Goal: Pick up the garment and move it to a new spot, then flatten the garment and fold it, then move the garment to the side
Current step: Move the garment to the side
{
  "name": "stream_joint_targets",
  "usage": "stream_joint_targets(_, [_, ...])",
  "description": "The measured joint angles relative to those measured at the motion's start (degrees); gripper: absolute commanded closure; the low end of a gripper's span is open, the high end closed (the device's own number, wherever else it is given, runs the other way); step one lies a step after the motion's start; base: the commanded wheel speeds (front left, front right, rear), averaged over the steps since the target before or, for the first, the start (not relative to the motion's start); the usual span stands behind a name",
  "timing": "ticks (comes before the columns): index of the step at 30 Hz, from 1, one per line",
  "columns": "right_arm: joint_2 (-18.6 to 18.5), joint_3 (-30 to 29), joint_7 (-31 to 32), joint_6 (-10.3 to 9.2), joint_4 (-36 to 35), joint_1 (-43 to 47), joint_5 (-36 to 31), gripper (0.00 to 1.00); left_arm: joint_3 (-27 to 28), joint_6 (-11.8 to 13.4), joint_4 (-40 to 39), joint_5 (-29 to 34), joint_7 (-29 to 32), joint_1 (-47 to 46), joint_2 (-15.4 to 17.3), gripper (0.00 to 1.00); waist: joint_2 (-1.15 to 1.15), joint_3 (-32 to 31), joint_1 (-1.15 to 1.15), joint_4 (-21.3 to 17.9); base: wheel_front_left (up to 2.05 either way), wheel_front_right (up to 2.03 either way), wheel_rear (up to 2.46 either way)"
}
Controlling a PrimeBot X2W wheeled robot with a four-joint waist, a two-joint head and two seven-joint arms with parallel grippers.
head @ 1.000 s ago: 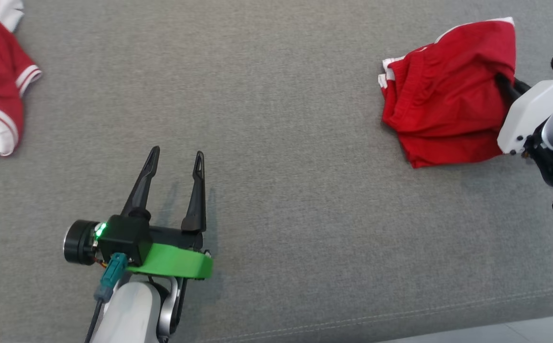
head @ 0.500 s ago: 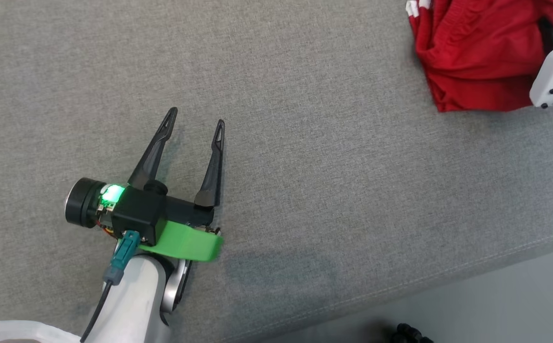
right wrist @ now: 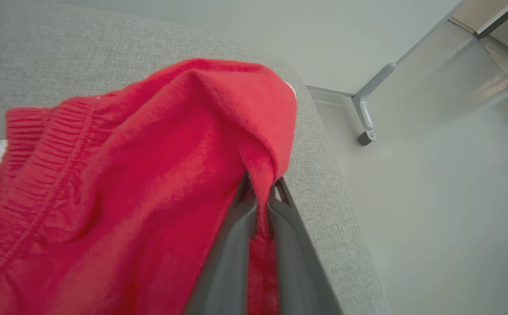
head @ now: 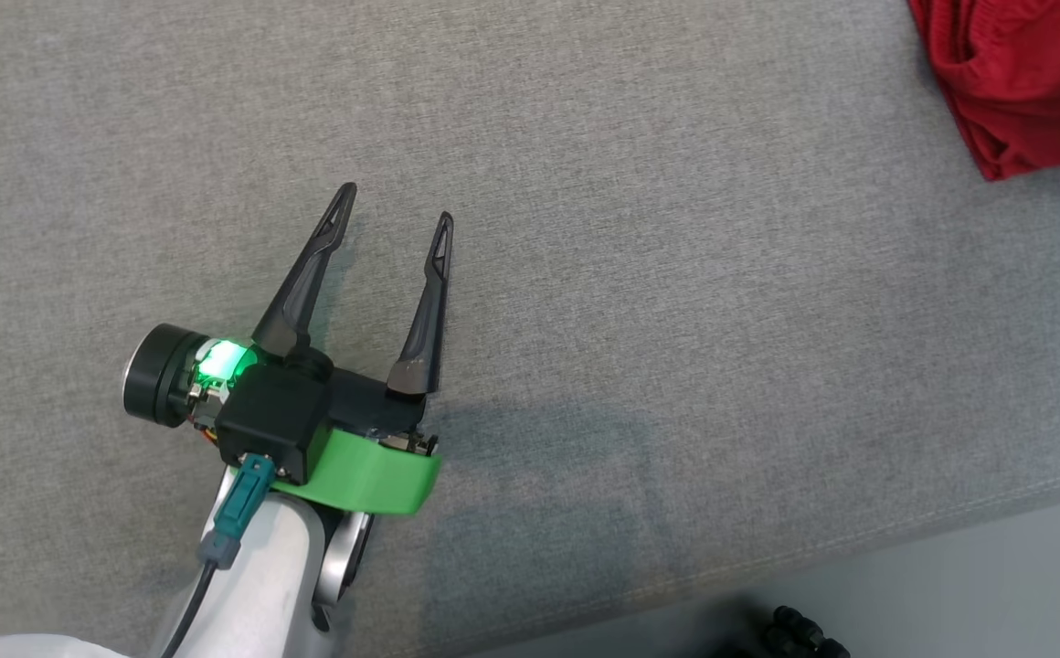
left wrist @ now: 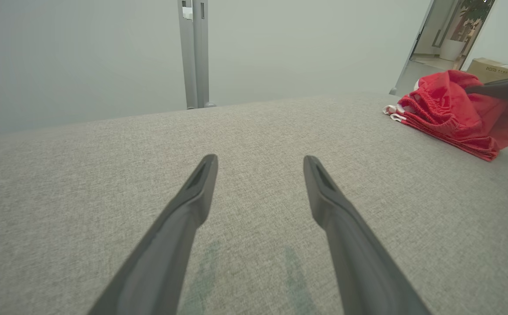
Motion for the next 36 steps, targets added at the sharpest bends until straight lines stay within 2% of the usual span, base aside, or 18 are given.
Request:
stream_joint_targets(1, [-0.1,0.0,-1.1,0.0,0.7,-0.2,-1.2,0.64,-0.1,0.1,-0.1,0.0,0.0,0.1,0.0,0.0,0.0,0.1,0.0,0.3,0.0,0.0,0.0])
stream_joint_targets(2, [-0.2,-0.1,-1.9,0.0,1.6,-0.5,-2.2,0.64,-0.1,0.1,-0.2,0.0,0.0,0.1,0.0,0.0,0.0,0.1,0.0,0.5,0.0,0.0,0.0])
stream_joint_targets(3, [-0.3,-0.4,-2.8,0.0,2.4,-0.8,-3.1,0.0,-0.2,0.1,-0.3,0.0,0.0,0.2,0.0,0.0,0.0,0.1,0.0,0.7,0.0,0.0,0.0])
stream_joint_targets(10, [0.2,-2.4,-8.6,0.0,6.9,-2.0,-8.2,0.0,-0.7,0.6,0.0,-0.1,-0.1,0.9,0.0,0.0,0.0,-1.2,0.0,1.0,0.0,0.0,0.0])
stream_joint_targets(20, [4.3,-0.4,-14.2,0.0,4.5,-0.6,-9.3,0.0,-0.2,1.2,2.4,-2.8,-1.6,2.4,-0.5,0.0,0.0,-6.0,0.0,0.9,0.0,0.0,0.0])
stream_joint_targets(25, [6.7,1.2,-15.0,0.0,-0.6,3.8,-7.4,0.0,1.7,2.1,5.2,-5.1,-2.6,3.6,-0.7,0.0,0.0,-9.7,0.0,1.4,0.0,0.0,0.0])
stream_joint_targets(36, [14.7,-1.8,-15.3,0.0,-21.0,23.6,-4.1,0.0,9.2,5.1,11.0,-9.3,-4.2,9.8,-0.5,0.0,0.0,-20.1,0.0,3.7,0.0,0.0,0.0])
